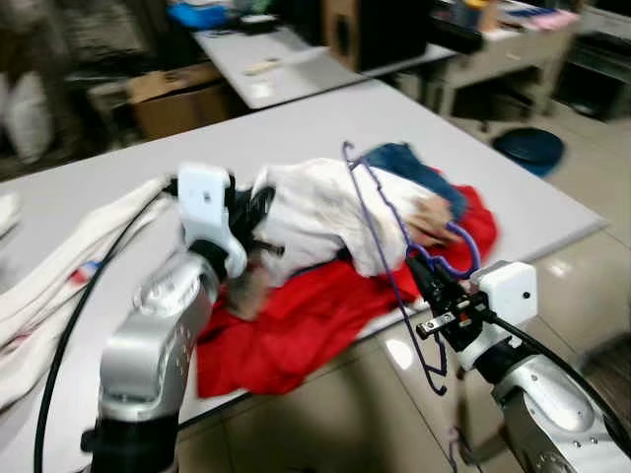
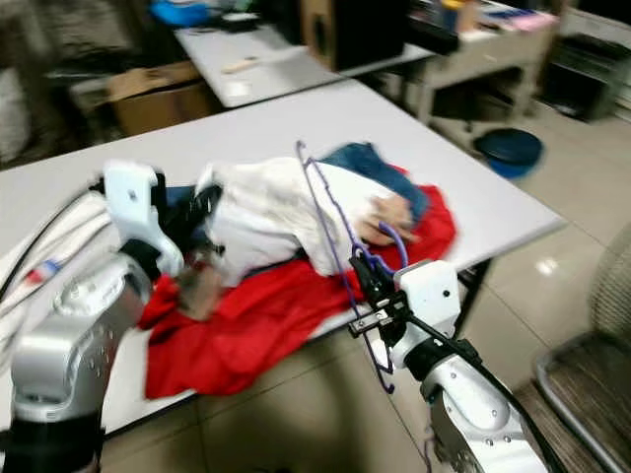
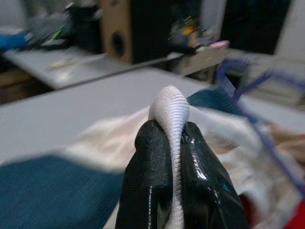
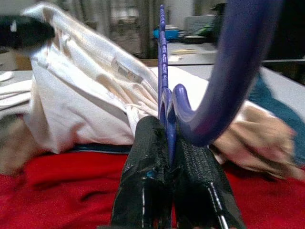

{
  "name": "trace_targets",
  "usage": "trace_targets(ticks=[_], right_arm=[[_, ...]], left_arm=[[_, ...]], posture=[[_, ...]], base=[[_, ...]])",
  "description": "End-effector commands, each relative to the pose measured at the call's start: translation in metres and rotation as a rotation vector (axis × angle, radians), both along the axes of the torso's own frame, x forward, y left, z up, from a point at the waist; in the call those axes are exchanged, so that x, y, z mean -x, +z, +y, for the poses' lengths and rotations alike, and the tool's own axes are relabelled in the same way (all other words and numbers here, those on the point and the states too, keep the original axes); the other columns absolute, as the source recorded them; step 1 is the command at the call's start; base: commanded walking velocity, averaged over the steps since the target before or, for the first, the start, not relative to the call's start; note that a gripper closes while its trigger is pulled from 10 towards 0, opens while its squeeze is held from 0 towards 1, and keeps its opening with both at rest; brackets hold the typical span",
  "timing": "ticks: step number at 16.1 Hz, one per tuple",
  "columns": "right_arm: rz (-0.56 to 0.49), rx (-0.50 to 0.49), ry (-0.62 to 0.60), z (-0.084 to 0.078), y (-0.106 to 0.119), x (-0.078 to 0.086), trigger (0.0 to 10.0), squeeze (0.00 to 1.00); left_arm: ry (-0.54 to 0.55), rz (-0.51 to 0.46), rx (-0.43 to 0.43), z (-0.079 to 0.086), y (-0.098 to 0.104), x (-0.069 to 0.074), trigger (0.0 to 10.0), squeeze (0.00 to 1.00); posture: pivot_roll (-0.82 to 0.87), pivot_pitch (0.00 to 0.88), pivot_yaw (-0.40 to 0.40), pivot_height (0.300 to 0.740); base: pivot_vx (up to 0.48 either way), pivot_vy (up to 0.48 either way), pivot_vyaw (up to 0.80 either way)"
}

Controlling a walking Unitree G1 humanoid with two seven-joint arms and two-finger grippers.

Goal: Hang hanger

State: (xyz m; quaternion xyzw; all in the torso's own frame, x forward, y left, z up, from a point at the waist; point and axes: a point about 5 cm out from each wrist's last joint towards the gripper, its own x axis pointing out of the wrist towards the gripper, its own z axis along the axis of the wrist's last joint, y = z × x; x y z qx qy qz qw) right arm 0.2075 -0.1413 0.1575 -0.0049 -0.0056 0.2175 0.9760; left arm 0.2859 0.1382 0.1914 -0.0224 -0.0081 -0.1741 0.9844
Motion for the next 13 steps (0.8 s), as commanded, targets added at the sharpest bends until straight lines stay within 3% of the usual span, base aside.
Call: trace_targets(ticks=[1,2,3,4,5,6,7,8,9,10,11,12,13], right_arm=[[-0.023,-0.012,0.01,0.001,0.003,-0.001,10.0,0.0],[-0.026,-0.027,-0.002,0.0,0.001,-0.002,10.0,0.0],[-0.05,-0.046,-0.04,0.001,0.008,-0.005,10.0,0.0],[-0.057,-0.047,-0.047,0.001,0.01,-0.006,10.0,0.0],[-0.077,-0.076,-0.036,0.002,0.014,-0.005,10.0,0.0],[-0.072,-0.072,-0.039,0.0,0.01,-0.001,10.0,0.0],[-0.068,-0.078,-0.05,-0.001,0.01,0.001,10.0,0.0],[-0.074,-0.096,-0.05,0.0,0.012,0.002,10.0,0.0],[-0.082,-0.118,-0.041,0.002,0.015,0.003,10.0,0.0],[-0.075,-0.12,-0.028,0.004,0.013,0.003,10.0,0.0],[-0.075,-0.12,-0.028,0.004,0.013,0.003,10.0,0.0],[-0.063,-0.122,0.008,0.009,0.01,0.002,10.0,0.0],[-0.061,-0.124,0.015,0.01,0.01,0.003,10.0,0.0]], left_arm=[[0.016,-0.005,-0.02,0.001,0.001,0.001,10.0,0.0],[-0.009,0.002,-0.016,-0.004,-0.001,0.0,10.0,0.0],[-0.071,-0.082,0.056,-0.015,0.028,-0.008,10.0,0.0],[-0.082,-0.107,0.076,-0.017,0.037,-0.01,10.0,0.0],[-0.084,-0.277,0.194,-0.016,0.083,-0.015,10.0,0.0],[-0.087,-0.514,0.378,-0.005,0.147,-0.008,10.0,0.0],[-0.087,-0.633,0.476,0.007,0.178,0.003,10.0,0.0],[-0.07,-0.665,0.488,0.016,0.183,0.005,10.0,0.0],[-0.005,-0.661,0.444,0.029,0.177,0.005,10.0,0.0],[0.03,-0.576,0.302,0.028,0.15,0.001,10.0,0.0],[0.03,-0.576,0.302,0.028,0.15,0.001,10.0,0.0],[-0.006,-0.384,0.129,0.015,0.091,0.005,10.0,0.0],[-0.012,-0.348,0.116,0.013,0.08,0.007,10.0,0.0]], posture=[[0.02,0.0,0.11,0.74],[0.02,0.0,0.113,0.74],[0.0,0.0,0.119,0.74],[0.0,0.0,0.119,0.74],[0.01,0.0,0.112,0.74],[0.0,0.0,0.122,0.74],[0.01,0.0,0.117,0.74],[0.01,0.0,0.117,0.74],[0.02,0.0,0.117,0.74],[0.02,0.0,0.109,0.74],[0.02,0.0,0.109,0.74],[0.03,0.0,0.098,0.74],[0.03,0.0,0.098,0.74]], base=[[0.0,0.0,0.8],[0.0,0.0,0.8],[0.0,0.0,0.8],[0.0,0.0,0.8],[0.0,0.0,0.8],[0.0,0.0,0.8],[0.0,0.0,0.8],[0.0,0.0,0.8],[0.0,0.0,0.8],[0.0,0.0,0.8],[0.0,0.0,0.8],[0.0,0.0,0.8],[0.0,0.0,0.8]])
